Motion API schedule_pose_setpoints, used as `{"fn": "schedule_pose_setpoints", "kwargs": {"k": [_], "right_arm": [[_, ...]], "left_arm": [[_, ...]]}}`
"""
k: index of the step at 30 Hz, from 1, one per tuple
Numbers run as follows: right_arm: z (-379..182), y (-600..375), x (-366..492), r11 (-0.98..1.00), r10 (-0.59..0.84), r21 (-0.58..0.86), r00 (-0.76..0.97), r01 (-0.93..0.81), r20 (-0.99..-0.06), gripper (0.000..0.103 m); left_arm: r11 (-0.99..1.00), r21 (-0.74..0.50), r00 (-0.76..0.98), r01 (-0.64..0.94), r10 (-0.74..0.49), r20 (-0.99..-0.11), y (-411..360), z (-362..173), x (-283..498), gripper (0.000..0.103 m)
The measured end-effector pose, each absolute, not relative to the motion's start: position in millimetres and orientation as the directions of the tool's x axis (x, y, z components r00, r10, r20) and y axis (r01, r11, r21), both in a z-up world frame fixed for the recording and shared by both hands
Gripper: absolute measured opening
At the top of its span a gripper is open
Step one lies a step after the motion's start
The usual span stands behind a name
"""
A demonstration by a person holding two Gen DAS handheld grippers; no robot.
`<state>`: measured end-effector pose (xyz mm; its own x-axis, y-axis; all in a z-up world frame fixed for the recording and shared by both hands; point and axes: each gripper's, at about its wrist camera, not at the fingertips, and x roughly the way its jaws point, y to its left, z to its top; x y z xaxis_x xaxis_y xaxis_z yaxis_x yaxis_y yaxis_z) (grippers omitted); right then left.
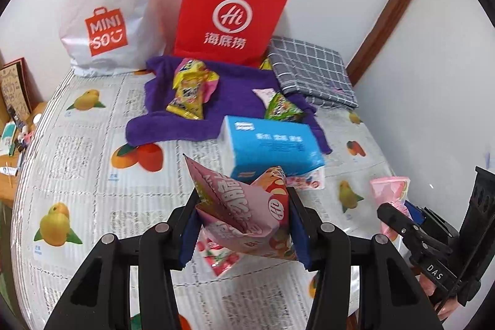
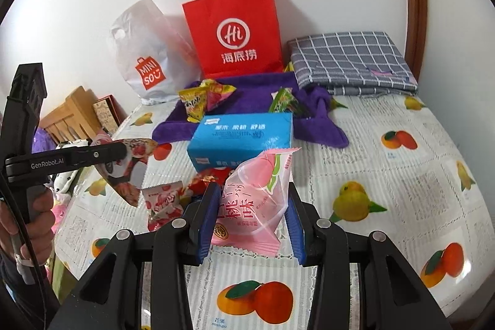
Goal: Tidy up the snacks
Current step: 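Lift both held snacks and carry them over the purple towel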
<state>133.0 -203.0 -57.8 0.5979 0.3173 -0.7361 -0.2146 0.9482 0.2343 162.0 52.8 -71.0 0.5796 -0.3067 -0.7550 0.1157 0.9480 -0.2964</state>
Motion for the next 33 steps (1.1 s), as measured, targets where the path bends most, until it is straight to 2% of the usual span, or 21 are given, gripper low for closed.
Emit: {"fn": "schedule_pose_setpoints", "kwargs": {"k": [16,33], "right_arm": [[-24.9,-213.7,157.3,0.950,0.311,0.224,0.638,-0.216,-0.704,0.041],[1.9,-209.2,229.1,0.931,0.364,0.257,0.653,-0.258,-0.664,0.041]], "left_arm": [[0.936,-0.302,0.586,0.180,-0.349,-0.731,17.4,-46.6,181.6,0.048],[0.937,-0.294,0.611,0.188,-0.346,-0.712,19.9,-29.1,241.9,0.048]]}}
